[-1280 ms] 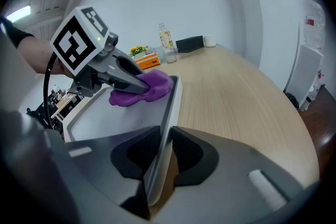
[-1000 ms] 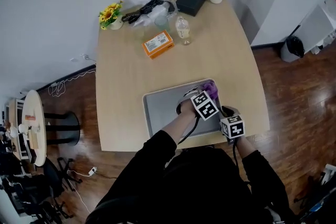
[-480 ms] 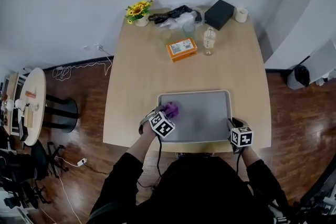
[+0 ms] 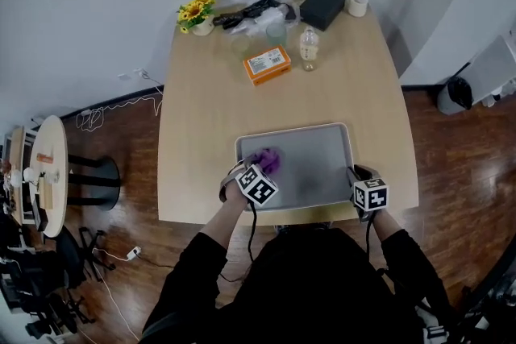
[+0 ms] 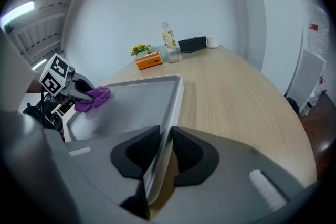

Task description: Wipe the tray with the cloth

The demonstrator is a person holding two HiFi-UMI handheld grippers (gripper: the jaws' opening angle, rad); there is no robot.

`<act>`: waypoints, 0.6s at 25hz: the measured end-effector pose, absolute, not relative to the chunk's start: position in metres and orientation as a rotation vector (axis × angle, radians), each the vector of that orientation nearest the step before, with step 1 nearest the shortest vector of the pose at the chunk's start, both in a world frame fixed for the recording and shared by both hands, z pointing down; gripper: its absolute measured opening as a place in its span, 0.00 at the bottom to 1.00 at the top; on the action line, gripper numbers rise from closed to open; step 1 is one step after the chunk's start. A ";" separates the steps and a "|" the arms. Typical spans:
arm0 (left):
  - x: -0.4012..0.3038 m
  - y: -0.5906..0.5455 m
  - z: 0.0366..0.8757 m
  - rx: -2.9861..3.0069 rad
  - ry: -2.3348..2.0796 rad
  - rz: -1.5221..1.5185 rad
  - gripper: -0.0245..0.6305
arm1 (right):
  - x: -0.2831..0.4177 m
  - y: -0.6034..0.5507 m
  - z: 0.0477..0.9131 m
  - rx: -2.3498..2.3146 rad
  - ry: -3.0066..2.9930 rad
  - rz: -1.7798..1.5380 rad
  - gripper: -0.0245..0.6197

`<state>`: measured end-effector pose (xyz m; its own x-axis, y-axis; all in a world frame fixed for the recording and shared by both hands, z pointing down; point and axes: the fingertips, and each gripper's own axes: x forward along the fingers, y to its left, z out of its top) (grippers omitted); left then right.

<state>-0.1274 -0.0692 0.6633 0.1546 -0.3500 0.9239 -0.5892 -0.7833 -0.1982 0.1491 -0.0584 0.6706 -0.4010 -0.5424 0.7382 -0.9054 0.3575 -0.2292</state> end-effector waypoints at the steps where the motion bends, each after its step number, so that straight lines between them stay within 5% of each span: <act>1: -0.112 -0.070 0.663 2.243 -0.890 1.696 0.16 | 0.149 -0.059 0.670 1.256 -2.075 0.855 0.16; 15: 0.122 -0.062 0.669 2.617 -0.362 1.918 0.16 | 0.149 -0.055 0.673 1.243 -2.094 0.847 0.16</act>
<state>0.1222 -0.0623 0.6686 0.2876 -0.2489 0.9248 -0.1049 -0.9680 -0.2279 0.1488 -0.0552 0.6731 -0.4166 -0.5474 0.7258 -0.8980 0.3722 -0.2348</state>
